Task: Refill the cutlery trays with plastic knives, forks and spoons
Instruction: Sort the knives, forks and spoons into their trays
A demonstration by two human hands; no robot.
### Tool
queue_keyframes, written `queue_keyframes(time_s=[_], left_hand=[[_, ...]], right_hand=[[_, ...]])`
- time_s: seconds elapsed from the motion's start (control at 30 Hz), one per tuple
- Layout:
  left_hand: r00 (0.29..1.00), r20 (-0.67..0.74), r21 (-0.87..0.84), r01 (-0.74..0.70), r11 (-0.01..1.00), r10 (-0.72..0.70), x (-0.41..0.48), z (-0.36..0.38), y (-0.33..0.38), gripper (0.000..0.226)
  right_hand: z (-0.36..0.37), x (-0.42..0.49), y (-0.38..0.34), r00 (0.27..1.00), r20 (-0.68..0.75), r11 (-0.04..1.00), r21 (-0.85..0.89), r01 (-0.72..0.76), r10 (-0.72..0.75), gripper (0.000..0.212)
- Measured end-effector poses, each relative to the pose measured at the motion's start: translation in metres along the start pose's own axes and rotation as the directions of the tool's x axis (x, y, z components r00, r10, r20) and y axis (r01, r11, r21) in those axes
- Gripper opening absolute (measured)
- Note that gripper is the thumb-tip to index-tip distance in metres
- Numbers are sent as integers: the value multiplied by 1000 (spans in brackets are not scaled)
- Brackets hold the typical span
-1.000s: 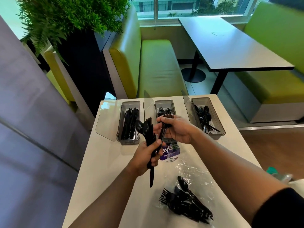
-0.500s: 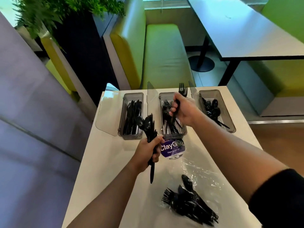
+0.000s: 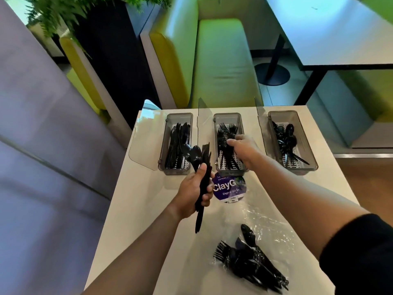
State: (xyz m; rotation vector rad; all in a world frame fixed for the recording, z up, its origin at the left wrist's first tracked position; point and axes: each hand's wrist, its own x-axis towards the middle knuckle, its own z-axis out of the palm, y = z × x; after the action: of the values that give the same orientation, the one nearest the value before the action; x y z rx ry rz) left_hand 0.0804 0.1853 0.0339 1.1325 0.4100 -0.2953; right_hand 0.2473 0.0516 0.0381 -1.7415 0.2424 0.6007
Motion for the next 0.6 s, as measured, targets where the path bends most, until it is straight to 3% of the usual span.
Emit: queue_keyframes(time_s=[0.07, 0.13, 0.23, 0.37, 0.6], left_hand=[[1000, 0, 13, -23, 1000, 23, -1, 0, 1, 40], [999, 2, 15, -49, 999, 49, -2, 2, 2, 36], [997, 16, 20, -76, 997, 76, -5, 5, 5, 34], [994, 31, 55, -102, 993, 101, -7, 9, 6, 35], [990, 61, 101, -135, 986, 129, -14, 19, 7, 25]], right_hand=[[0, -7, -2, 995, -10, 993, -59, 101, -102, 41], [0, -18, -6, 985, 56, 987, 0, 161, -161, 34], [2, -40, -12, 956, 219, 975, 151, 164, -195, 31], [5, -62, -11, 926, 326, 979, 139, 150, -188, 38], [2, -78, -2, 927, 325, 979, 139, 151, -189, 24]])
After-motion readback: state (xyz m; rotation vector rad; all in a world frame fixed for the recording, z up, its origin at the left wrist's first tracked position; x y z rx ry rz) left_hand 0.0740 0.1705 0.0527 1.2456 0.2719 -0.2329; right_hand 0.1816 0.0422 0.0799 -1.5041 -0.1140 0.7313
